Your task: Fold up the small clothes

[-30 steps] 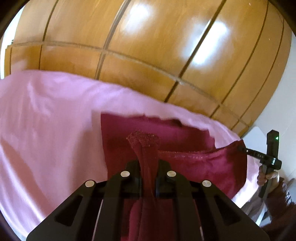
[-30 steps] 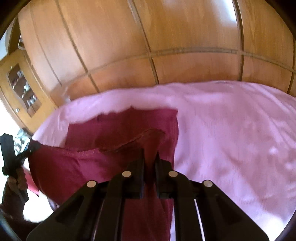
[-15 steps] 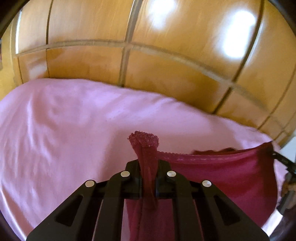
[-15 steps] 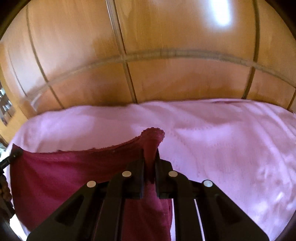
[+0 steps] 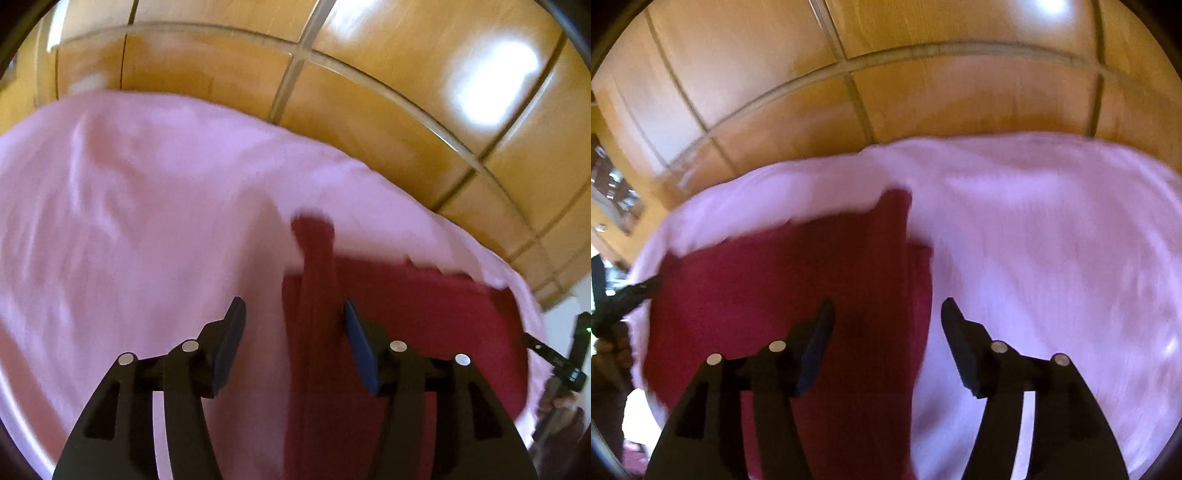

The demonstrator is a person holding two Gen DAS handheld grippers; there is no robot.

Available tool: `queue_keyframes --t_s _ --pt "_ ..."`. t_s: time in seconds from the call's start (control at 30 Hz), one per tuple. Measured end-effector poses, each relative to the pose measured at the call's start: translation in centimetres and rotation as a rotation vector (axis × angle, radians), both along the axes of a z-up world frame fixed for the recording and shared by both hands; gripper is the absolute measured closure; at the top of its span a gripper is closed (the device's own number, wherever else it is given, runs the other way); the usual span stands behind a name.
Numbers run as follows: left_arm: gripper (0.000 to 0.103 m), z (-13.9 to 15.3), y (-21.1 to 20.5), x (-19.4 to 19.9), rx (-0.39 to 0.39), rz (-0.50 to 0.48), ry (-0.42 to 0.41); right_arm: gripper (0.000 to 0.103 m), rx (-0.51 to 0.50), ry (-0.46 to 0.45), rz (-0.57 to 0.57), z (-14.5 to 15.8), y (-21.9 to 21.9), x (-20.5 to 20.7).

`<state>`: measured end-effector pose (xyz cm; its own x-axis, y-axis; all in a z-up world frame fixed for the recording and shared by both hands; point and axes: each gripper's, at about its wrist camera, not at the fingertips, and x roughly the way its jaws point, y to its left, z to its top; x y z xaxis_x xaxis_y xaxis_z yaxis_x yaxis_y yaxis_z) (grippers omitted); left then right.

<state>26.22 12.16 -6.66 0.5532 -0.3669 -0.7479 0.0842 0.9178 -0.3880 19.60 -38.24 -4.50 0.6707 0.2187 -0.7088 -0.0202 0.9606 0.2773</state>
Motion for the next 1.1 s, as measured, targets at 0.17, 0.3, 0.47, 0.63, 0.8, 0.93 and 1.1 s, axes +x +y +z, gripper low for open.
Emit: queue_keyframes --t_s 0.17,0.3,0.47,0.63,0.8,0.93,1.1 --pt "0.043 -1.1 1.5 -7.1 -0.097 -0.075 0.046 0.038 0.111 0.055 0.050 -2.6 -0.7 -6.4" --pt "0.043 -3.0 1.0 -11.3 -0.165 -0.107 0.089 0.054 0.152 0.089 0.045 -5.0 0.0 -8.9" --pt "0.078 -2.9 -0.4 -12.0 -0.107 -0.113 0.064 0.088 0.101 0.083 0.025 -4.5 1.1 -9.3" --pt "0.094 -1.4 -0.4 -12.4 -0.049 -0.133 0.041 0.091 0.039 0.028 0.070 -1.8 1.8 -11.6" --pt "0.094 -1.3 0.8 -14.6 -0.034 -0.160 0.058 0.091 0.015 0.084 0.136 -2.7 2.5 -17.0" --pt "0.090 -1.3 0.6 -15.7 0.016 -0.146 0.054 0.090 0.035 0.142 0.112 -4.7 2.1 -18.0" --pt "0.076 1.7 -0.1 -15.4 0.142 -0.079 -0.076 0.056 0.004 0.037 0.045 -1.1 1.9 -16.6"
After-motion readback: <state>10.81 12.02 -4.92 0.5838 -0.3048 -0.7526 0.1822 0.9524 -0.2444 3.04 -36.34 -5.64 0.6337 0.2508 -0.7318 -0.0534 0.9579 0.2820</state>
